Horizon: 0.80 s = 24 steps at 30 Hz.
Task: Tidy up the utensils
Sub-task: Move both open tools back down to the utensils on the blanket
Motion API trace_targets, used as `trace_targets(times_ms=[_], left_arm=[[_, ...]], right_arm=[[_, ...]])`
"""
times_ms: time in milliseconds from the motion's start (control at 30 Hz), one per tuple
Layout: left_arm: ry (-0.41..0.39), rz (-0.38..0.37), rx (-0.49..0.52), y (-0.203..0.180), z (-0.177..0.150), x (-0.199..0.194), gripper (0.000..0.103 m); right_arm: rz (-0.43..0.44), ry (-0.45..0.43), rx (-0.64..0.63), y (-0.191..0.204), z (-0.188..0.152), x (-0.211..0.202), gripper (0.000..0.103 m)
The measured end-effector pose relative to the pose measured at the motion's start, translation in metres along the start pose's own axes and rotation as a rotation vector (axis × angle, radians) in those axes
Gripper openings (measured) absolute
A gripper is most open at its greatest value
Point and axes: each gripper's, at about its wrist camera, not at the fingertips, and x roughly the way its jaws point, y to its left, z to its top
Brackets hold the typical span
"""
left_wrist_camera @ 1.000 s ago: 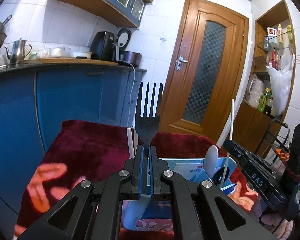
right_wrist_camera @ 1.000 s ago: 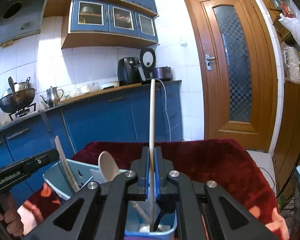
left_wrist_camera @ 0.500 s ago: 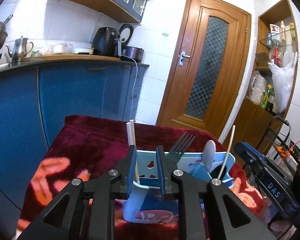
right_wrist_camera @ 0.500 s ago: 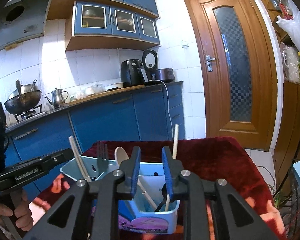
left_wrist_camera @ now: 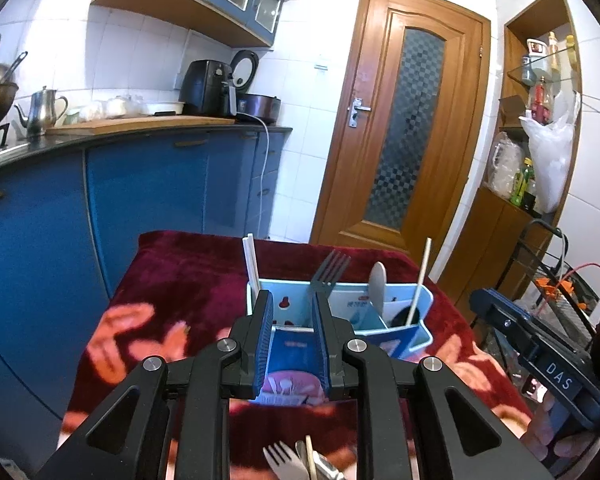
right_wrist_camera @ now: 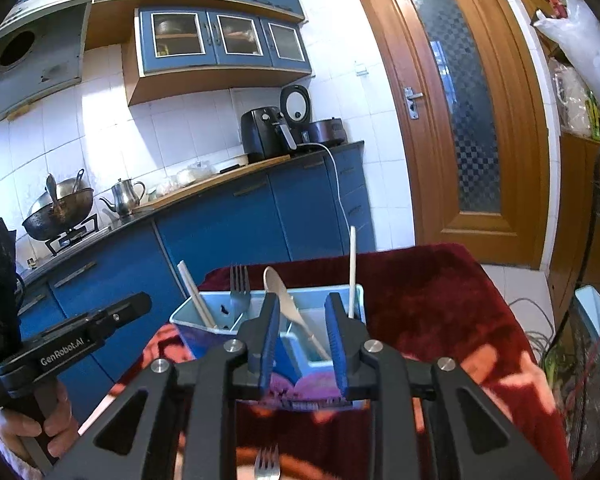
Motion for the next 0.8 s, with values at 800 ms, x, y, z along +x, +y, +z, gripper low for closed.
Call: trace_targets(times_ms=[800], left_arm=[[0.144,0.002,-0.03,0.004,-0.053,-0.045,0.02]], right_arm=[[-0.039,0.131,0.096,-0.02,-0.064,-0.053,0.035]])
